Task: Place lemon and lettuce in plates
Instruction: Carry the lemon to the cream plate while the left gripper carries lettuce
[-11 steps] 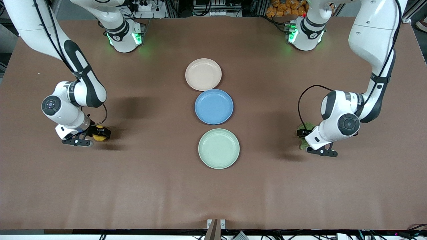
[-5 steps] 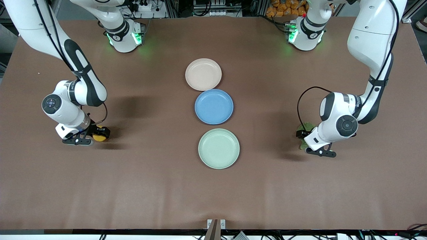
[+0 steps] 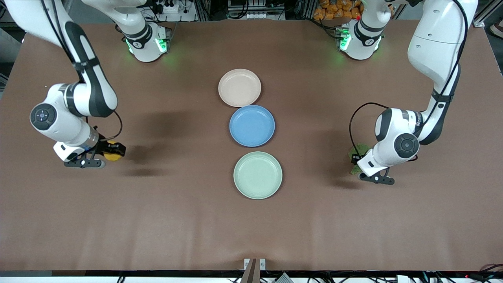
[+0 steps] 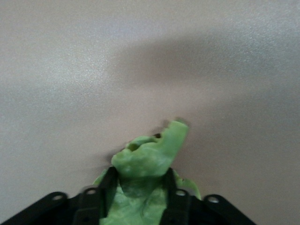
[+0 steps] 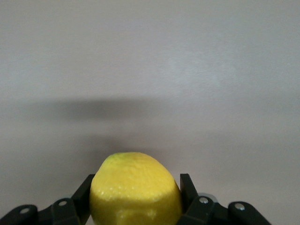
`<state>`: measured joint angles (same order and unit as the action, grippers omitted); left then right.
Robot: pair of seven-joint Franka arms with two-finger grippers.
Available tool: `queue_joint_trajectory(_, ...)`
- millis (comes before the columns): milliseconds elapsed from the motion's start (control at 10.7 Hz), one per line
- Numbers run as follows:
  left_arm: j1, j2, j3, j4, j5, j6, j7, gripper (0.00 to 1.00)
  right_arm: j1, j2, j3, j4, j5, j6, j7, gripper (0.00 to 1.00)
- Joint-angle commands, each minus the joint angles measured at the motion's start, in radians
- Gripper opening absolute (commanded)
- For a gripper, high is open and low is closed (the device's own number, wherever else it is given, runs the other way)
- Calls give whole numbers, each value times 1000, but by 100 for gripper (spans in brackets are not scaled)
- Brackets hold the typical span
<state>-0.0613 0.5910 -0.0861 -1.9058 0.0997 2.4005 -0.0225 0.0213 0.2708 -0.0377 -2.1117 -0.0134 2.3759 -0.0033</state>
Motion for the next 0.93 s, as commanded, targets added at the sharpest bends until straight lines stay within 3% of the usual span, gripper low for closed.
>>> queue_joint_trajectory(0,6,-7,-4,-13,22,28,-8,0,92,-117,1,1,35,-125,38,8)
queue_joint_trajectory(280,-11,-33,-7,-3,11,26,-77,0,245,-140,4,65,56,-254,94,8)
queue_joint_trajectory(839,-110,-45,-27,79,11,14,-287,0,523,-139,28,82,58,-276,117,7)
